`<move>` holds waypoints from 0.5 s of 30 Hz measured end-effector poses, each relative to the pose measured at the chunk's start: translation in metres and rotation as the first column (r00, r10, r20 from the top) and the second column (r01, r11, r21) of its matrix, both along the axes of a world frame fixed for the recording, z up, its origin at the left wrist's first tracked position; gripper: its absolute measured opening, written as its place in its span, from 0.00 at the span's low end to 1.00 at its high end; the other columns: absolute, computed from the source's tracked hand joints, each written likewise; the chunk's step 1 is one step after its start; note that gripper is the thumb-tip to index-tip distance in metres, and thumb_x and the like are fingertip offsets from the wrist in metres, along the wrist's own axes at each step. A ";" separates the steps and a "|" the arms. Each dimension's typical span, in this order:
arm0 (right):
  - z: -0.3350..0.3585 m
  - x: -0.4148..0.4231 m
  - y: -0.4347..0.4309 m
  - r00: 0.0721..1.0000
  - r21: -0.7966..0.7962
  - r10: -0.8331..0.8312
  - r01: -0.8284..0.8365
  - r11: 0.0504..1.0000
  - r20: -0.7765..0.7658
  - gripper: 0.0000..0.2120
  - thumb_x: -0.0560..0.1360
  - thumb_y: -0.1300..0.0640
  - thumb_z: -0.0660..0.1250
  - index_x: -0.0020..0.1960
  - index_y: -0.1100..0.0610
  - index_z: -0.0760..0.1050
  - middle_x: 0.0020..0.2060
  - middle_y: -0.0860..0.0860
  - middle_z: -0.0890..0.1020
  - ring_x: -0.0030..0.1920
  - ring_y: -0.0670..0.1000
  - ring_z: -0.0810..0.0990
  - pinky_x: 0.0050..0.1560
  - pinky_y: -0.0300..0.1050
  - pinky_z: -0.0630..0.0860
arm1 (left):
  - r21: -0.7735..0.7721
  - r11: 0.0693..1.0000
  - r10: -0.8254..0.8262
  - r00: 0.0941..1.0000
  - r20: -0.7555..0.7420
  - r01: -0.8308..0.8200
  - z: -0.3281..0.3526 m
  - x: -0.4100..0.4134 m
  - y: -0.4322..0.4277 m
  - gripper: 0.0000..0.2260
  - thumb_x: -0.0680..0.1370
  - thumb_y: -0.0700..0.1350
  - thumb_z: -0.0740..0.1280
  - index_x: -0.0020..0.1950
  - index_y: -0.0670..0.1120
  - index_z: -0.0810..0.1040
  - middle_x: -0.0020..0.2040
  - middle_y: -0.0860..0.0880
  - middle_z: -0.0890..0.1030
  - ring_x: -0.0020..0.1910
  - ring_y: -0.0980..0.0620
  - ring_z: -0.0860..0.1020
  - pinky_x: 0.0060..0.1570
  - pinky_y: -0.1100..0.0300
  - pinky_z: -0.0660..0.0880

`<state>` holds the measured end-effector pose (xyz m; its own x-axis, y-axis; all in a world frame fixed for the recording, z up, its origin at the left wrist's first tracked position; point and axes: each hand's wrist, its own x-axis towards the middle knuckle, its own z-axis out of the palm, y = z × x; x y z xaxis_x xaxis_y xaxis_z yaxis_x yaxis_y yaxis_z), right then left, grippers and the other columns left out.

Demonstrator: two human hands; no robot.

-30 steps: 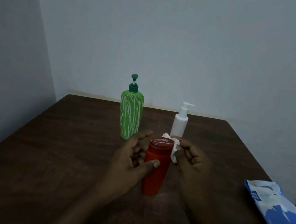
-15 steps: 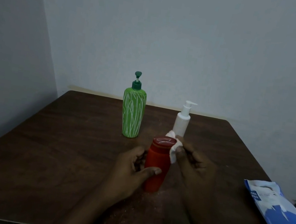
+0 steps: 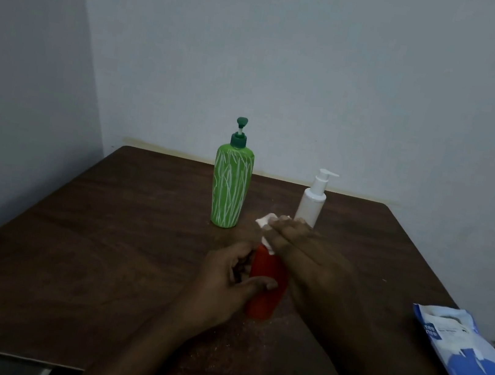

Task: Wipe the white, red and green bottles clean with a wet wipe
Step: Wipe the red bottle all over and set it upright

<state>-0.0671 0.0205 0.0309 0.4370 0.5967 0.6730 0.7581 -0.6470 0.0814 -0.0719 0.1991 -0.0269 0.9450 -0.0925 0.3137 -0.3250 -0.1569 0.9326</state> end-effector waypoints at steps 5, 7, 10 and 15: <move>-0.001 0.007 -0.025 0.994 0.114 0.008 0.004 0.994 -0.105 0.18 0.77 0.58 0.60 0.67 0.57 0.73 0.67 0.53 0.73 0.69 0.47 0.71 0.67 0.47 0.71 | 0.003 1.000 -0.009 1.000 -0.023 0.009 -0.003 0.002 0.000 0.18 0.74 0.43 0.78 0.63 0.51 0.81 0.57 0.55 0.86 0.56 0.56 0.85 0.58 0.48 0.82; 0.002 0.005 -0.020 0.995 0.130 0.016 -0.003 0.991 -0.096 0.18 0.77 0.58 0.61 0.66 0.58 0.75 0.66 0.53 0.75 0.68 0.48 0.72 0.66 0.48 0.72 | 0.020 1.000 0.000 1.000 -0.019 0.000 -0.004 0.002 0.001 0.18 0.75 0.44 0.78 0.63 0.52 0.81 0.56 0.55 0.86 0.55 0.55 0.85 0.57 0.48 0.83; 0.006 0.003 -0.003 0.999 0.080 0.027 -0.025 0.996 -0.030 0.17 0.77 0.58 0.62 0.64 0.60 0.77 0.65 0.56 0.77 0.67 0.51 0.73 0.68 0.50 0.71 | 0.037 0.999 0.004 1.000 0.013 -0.004 -0.001 0.002 0.000 0.18 0.75 0.42 0.77 0.63 0.53 0.81 0.56 0.55 0.86 0.56 0.57 0.85 0.57 0.50 0.83; 0.005 0.005 0.015 0.999 -0.040 0.052 -0.052 0.998 -0.003 0.19 0.74 0.61 0.70 0.64 0.58 0.77 0.65 0.54 0.77 0.68 0.51 0.73 0.68 0.52 0.70 | 0.060 0.998 0.029 0.996 0.079 -0.034 -0.002 -0.001 0.000 0.19 0.76 0.42 0.76 0.66 0.53 0.80 0.58 0.54 0.85 0.57 0.54 0.84 0.56 0.47 0.82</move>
